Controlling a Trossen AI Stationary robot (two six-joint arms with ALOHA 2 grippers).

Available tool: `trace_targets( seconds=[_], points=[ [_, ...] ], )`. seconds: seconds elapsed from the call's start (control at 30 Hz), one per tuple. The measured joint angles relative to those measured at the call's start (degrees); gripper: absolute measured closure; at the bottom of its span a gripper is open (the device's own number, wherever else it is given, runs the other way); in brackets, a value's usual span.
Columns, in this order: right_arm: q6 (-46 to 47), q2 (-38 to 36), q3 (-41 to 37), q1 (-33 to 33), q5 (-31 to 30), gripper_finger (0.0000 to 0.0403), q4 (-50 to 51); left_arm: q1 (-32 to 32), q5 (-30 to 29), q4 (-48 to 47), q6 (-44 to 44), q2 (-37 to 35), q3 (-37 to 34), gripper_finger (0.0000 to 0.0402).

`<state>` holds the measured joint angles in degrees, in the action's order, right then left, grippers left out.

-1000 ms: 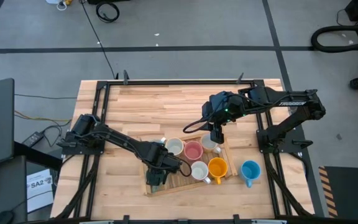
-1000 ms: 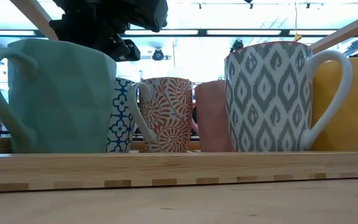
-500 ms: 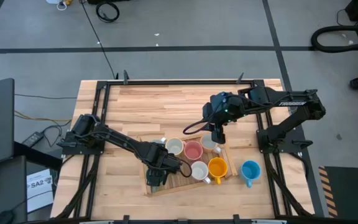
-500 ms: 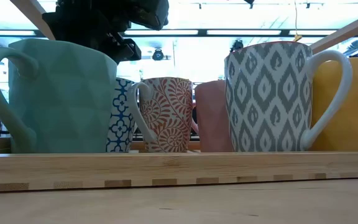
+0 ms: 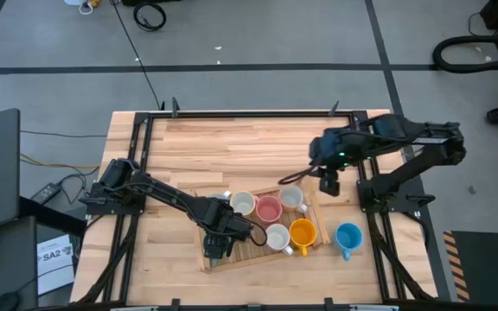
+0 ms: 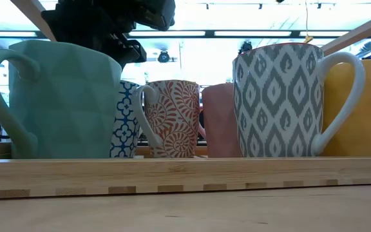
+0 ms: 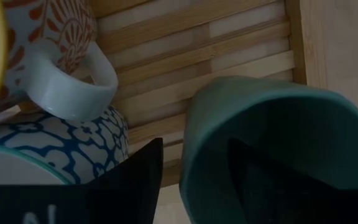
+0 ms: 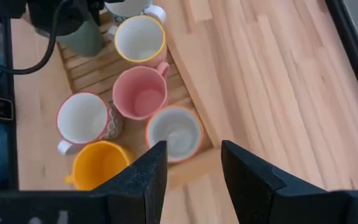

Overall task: Place coffee mugs
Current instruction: Put the blue mug on the shelf

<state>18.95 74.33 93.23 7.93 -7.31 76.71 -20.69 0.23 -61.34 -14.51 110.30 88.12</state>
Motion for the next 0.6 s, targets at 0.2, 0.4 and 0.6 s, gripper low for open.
trace_targets(
  seconds=[0.2,0.4,0.6],
  points=[
    [5.9,-4.3,0.0,4.8,-0.6,0.0246,4.8,0.0,0.0,0.0,-0.3,0.0,0.0,0.0216],
    [12.5,-8.5,-2.3,11.7,-3.0,0.0246,5.8,0.0,0.0,0.1,-0.3,0.0,0.0,0.0216],
    [19.5,-13.2,-10.7,18.7,-3.2,0.0246,5.2,0.0,0.0,0.0,-1.6,-0.1,0.0,0.0216]
  ],
)
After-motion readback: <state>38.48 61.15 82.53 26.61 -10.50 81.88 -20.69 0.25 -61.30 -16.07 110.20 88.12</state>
